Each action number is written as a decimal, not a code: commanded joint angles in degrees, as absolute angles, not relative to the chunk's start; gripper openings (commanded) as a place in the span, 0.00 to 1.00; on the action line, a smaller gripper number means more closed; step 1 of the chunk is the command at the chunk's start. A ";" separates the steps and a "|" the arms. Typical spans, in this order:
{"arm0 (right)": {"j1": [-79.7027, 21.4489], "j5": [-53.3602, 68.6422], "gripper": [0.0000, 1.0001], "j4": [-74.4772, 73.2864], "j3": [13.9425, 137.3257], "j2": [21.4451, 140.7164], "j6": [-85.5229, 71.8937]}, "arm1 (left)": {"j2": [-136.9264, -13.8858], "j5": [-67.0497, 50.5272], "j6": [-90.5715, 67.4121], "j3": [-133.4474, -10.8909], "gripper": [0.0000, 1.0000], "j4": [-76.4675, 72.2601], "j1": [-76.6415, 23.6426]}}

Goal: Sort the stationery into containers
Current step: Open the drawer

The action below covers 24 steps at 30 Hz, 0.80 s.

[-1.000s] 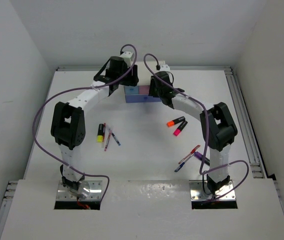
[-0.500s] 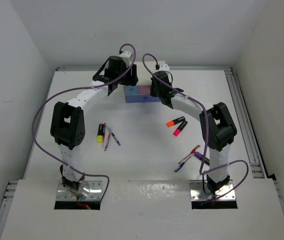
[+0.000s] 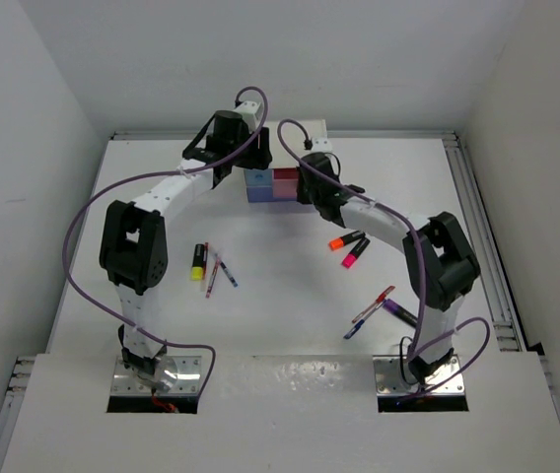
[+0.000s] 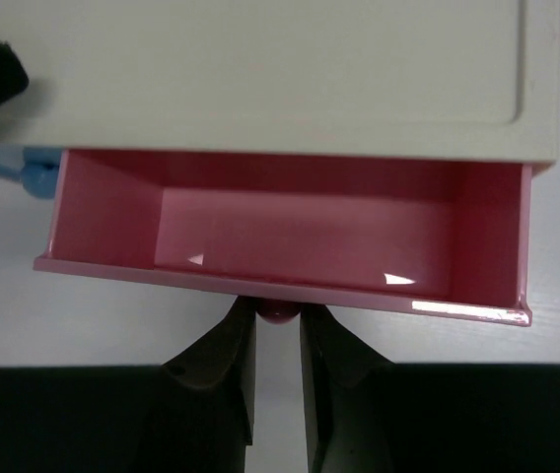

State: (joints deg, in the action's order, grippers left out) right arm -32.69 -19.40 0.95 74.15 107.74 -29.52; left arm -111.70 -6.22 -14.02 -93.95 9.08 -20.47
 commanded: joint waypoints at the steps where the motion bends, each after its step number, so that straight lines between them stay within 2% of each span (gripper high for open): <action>1: -34.45 -19.69 0.00 0.18 71.90 102.40 -29.53 | -108.99 -5.89 -14.41 -95.01 0.62 8.44 -20.04; 15: -38.49 -18.55 0.00 -9.49 62.58 91.76 -34.89 | -104.68 -3.96 -13.45 -90.53 0.62 7.30 -21.71; 18: -38.41 -17.14 0.26 -9.32 62.14 91.32 -34.54 | -104.50 -3.78 -13.36 -90.35 0.63 7.29 -21.88; 19: -38.41 -16.79 0.42 -9.23 62.14 91.23 -34.28 | -104.33 -4.04 -13.27 -90.35 0.63 7.21 -21.88; 21: -38.50 -16.00 0.54 -9.14 62.49 91.32 -34.19 | -104.07 -4.31 -13.01 -90.70 0.64 7.03 -21.88; 24: -38.50 -14.77 0.63 -8.88 63.10 91.49 -33.31 | -103.71 -5.36 -12.39 -91.93 0.65 7.03 -21.71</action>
